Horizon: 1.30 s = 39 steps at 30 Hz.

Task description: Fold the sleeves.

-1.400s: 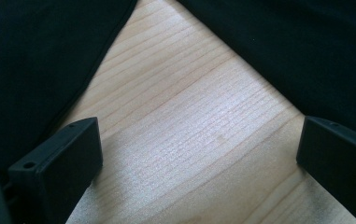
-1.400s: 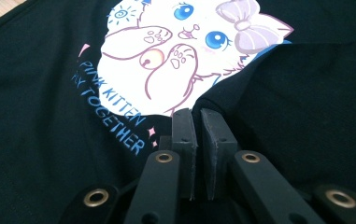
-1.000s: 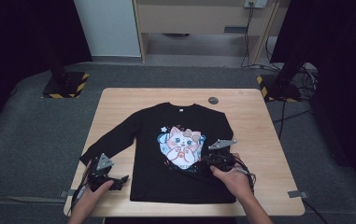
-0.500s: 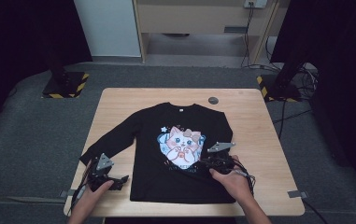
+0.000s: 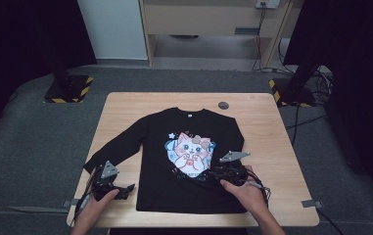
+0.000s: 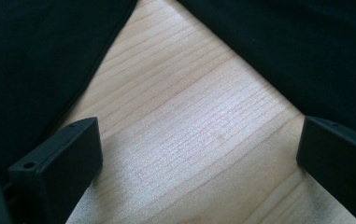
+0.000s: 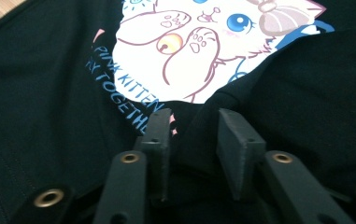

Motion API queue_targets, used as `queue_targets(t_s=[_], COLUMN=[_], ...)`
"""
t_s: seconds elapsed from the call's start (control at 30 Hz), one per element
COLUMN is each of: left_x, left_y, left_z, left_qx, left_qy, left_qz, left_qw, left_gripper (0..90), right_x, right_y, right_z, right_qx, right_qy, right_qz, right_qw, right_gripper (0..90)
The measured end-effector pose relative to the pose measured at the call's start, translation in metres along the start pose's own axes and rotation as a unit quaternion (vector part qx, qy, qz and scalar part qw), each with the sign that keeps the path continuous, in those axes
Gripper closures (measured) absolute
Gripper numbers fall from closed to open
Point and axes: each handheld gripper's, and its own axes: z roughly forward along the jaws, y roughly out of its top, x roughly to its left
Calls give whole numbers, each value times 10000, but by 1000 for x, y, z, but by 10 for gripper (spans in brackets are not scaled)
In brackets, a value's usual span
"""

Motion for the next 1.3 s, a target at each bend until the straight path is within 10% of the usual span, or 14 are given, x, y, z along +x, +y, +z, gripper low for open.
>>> queue_targets(t_s=[0.73,1.3], left_x=[0,0], left_y=[0,0], left_z=[0,0], left_qx=[-1,-2], left_qy=[5,6], left_qz=[4,5], left_qw=[10000,10000], left_gripper=[0,0], right_x=[-15,-74], right_y=[-5,-39], right_z=[-28,-52], right_qx=[-386,-90], right_qy=[-192,-1058], right_qz=[252,995], right_qw=[9988,9893], right_gripper=[545,159])
